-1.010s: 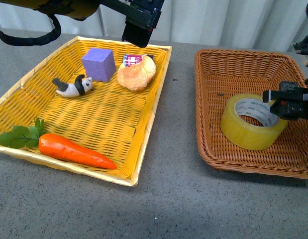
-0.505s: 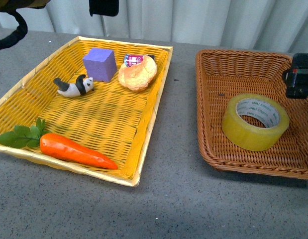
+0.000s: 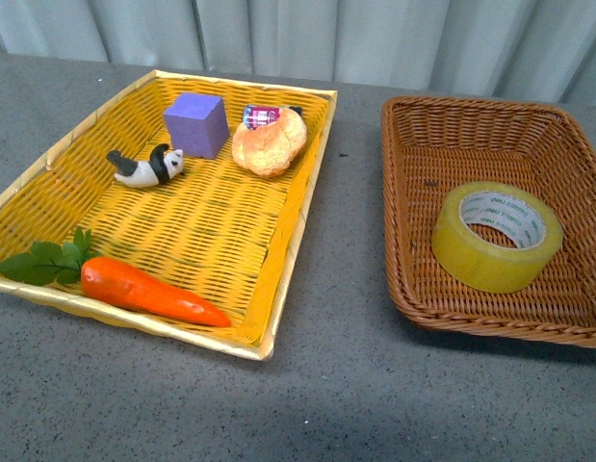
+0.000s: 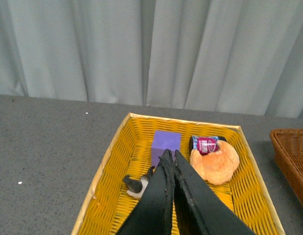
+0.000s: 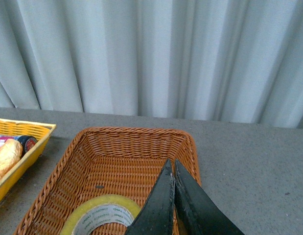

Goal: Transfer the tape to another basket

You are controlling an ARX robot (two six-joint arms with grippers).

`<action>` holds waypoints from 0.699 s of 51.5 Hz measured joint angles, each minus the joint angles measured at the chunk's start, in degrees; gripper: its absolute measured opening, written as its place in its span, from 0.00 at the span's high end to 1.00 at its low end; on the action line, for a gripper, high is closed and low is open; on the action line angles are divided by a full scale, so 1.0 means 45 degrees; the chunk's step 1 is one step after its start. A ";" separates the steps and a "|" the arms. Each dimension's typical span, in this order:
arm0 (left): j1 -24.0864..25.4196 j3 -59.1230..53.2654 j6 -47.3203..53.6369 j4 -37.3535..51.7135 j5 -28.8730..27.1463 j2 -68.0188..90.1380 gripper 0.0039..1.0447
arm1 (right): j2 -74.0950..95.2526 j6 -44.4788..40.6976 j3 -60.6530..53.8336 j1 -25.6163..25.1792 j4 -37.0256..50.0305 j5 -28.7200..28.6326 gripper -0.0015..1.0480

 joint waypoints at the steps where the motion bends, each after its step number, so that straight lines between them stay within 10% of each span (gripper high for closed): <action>1: 0.0058 -0.0146 -0.0019 -0.0029 0.0097 -0.0194 0.97 | -0.0248 -0.0005 -0.0126 -0.0005 -0.0107 0.0000 0.99; 36: 0.2006 -0.3206 -0.0019 -0.3837 0.2025 -0.7048 0.97 | -0.9685 0.0000 -0.2249 -0.0010 -0.7344 -0.0034 0.99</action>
